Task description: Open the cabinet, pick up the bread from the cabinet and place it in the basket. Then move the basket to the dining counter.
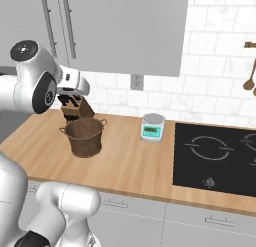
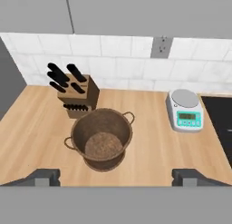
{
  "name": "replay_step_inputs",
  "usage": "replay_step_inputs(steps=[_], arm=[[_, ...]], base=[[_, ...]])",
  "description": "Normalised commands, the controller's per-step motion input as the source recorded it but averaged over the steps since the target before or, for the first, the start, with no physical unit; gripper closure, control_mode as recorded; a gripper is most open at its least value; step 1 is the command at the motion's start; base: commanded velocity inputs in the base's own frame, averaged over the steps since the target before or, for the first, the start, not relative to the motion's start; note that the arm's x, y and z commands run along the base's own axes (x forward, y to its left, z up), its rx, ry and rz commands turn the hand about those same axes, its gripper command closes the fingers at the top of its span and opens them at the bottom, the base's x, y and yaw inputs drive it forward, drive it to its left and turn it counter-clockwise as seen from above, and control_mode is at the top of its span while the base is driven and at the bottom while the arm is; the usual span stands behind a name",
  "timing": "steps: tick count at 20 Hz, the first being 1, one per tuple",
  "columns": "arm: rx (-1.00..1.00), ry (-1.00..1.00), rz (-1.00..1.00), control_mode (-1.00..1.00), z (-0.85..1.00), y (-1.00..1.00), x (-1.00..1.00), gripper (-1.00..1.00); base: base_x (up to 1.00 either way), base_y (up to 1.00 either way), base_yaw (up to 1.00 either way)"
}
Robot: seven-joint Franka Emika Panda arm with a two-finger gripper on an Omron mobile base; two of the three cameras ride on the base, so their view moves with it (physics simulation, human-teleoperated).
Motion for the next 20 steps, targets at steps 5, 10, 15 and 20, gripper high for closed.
replay_step_inputs(steps=[5, 10, 15, 20], arm=[[0.0, -0.2, 0.0, -1.0, 0.75, 0.09, 0.01, -1.0], [0.0, -0.18, 0.0, -1.0, 0.63, 0.13, 0.06, -1.0], [0.0, -0.17, 0.0, -1.0, 0.32, 0.1, 0.25, -1.0], [0.0, -0.12, 0.0, -1.0, 0.25, 0.04, 0.31, -1.0]], base=[[0.0, 0.0, 0.0], [0.0, 0.0, 0.0], [0.0, 0.0, 0.0], [0.0, 0.0, 0.0]])
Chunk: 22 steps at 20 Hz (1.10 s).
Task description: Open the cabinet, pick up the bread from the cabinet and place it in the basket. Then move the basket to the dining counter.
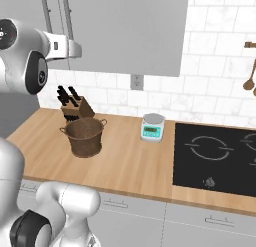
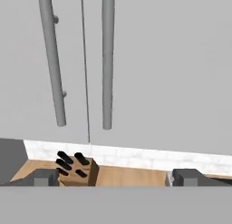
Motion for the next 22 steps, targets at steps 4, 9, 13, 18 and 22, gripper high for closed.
replay_step_inputs(steps=[4, 9, 13, 18, 22], arm=[[0.0, -0.09, 0.0, -1.0, 0.29, 0.11, 0.28, -1.0], [0.0, -0.02, 0.0, -1.0, 0.14, 0.06, 0.32, -1.0], [0.0, 0.01, 0.0, -1.0, 0.0, 0.03, 0.46, -1.0], [0.0, 0.0, 0.0, -1.0, 0.0, 0.15, 0.5, -1.0], [0.0, 0.0, 0.0, -1.0, 0.0, 0.04, 0.5, -1.0]], base=[[0.0, 0.0, 0.0], [0.0, 0.0, 0.0], [0.0, 0.0, 0.0], [0.0, 0.0, 0.0], [0.0, 0.0, 0.0]])
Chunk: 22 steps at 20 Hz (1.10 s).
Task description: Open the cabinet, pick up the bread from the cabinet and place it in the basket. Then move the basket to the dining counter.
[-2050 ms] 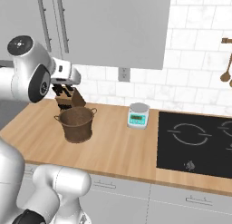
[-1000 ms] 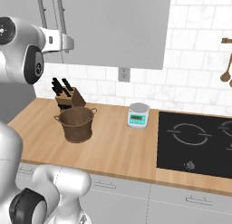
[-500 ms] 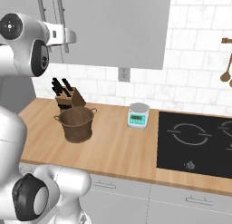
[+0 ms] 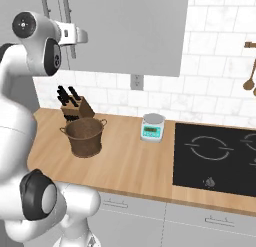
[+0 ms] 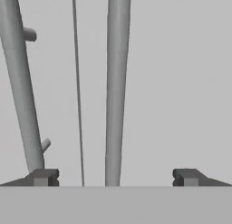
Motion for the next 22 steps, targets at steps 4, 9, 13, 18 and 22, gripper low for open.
replay_step_inputs(steps=[4, 9, 13, 18, 22], arm=[[0.0, 0.0, 0.0, -1.0, 0.0, 0.02, 0.56, -1.0], [-0.01, 0.0, 0.0, -1.0, 0.0, 0.14, 0.57, -1.0], [-0.01, 0.0, 0.0, -1.0, 0.0, 0.12, 0.56, -1.0], [-0.01, 0.0, 0.0, -1.0, -0.07, 0.06, 0.72, -1.0], [-0.02, 0.0, 0.0, -1.0, -0.33, 0.01, 0.78, 1.0]], base=[[0.0, 0.0, 0.0], [0.0, 0.0, 0.0], [0.0, 0.0, 0.0], [0.0, 0.0, 0.0], [0.0, 0.0, 0.0]])
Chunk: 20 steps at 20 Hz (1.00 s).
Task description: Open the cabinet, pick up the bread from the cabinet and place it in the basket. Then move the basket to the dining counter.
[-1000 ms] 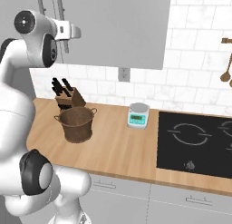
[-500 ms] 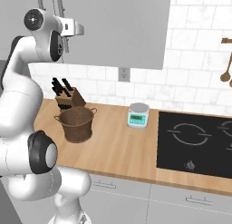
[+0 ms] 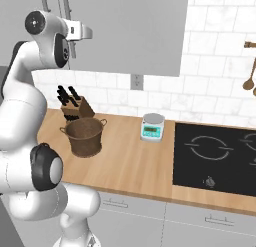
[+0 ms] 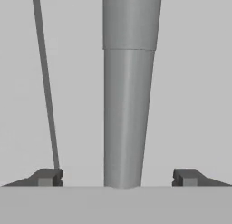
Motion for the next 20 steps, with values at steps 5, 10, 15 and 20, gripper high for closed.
replay_step_inputs(steps=[5, 10, 15, 20], arm=[[0.0, 0.03, 0.0, -1.0, -0.57, -0.82, 0.39, 1.0], [0.02, 0.14, -0.04, -1.0, -0.57, -1.0, 0.13, 1.0], [0.12, 0.08, -0.06, -1.0, -0.3, -1.0, -0.19, 1.0], [0.16, 0.0, 0.0, -1.0, -0.25, -1.0, -0.58, 1.0]], base=[[0.0, 0.0, 0.0], [0.0, 0.0, 0.0], [0.0, 0.0, 0.0], [0.0, 0.0, 0.0]])
